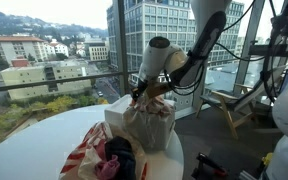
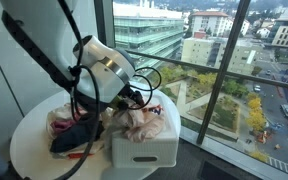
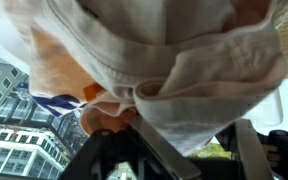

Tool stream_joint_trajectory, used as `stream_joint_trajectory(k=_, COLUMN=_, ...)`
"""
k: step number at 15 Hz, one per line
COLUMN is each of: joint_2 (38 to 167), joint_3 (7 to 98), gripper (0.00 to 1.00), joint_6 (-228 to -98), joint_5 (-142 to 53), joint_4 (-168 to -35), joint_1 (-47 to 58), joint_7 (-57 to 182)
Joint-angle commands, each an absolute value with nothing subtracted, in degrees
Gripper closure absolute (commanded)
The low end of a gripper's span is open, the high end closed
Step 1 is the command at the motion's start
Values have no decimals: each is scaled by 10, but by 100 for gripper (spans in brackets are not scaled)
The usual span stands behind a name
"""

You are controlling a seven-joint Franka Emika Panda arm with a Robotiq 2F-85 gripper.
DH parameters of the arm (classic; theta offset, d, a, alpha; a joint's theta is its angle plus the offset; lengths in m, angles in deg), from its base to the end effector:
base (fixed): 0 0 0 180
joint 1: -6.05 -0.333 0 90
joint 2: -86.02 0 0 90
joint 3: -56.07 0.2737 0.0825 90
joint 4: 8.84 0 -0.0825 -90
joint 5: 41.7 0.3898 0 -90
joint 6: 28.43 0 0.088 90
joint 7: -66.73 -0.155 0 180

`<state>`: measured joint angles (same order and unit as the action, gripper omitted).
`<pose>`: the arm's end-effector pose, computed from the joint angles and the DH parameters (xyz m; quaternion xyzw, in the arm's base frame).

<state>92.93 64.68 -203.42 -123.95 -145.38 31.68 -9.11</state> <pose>0.5174 -0.0798 0.2086 0.9450 -0.1047 0.2951 0.0946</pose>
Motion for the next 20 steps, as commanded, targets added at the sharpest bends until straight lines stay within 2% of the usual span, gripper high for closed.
stream_joint_trajectory(k=1, joint_2=917, joint_3=646, gripper=62, joint_6=-2038, joint_5=-1262, joint_4=-1444, joint_1=314, joint_7=-111)
stream_joint_trajectory(k=4, joint_2=921, joint_3=646, gripper=84, joint_6=-2039, joint_5=-1258, joint_4=-1443, joint_1=315, joint_7=-111)
stream_joint_trajectory(k=6, joint_2=908, joint_3=646, gripper=95, joint_6=-2038, joint_5=-1265, joint_4=-1447, joint_1=314, joint_7=-118)
stream_joint_trajectory(k=8, joint_2=875, joint_3=647, gripper=99, joint_6=-2031, joint_5=-1288, joint_4=-1453, joint_1=311, joint_7=-134)
stream_joint_trajectory(k=10, joint_2=833, joint_3=650, gripper=95, joint_6=-2020, joint_5=-1322, joint_4=-1458, joint_1=309, joint_7=-156)
stream_joint_trajectory(k=20, joint_2=581, joint_3=672, gripper=96, joint_6=-2086, joint_5=-1463, joint_4=-1506, joint_1=257, joint_7=-277)
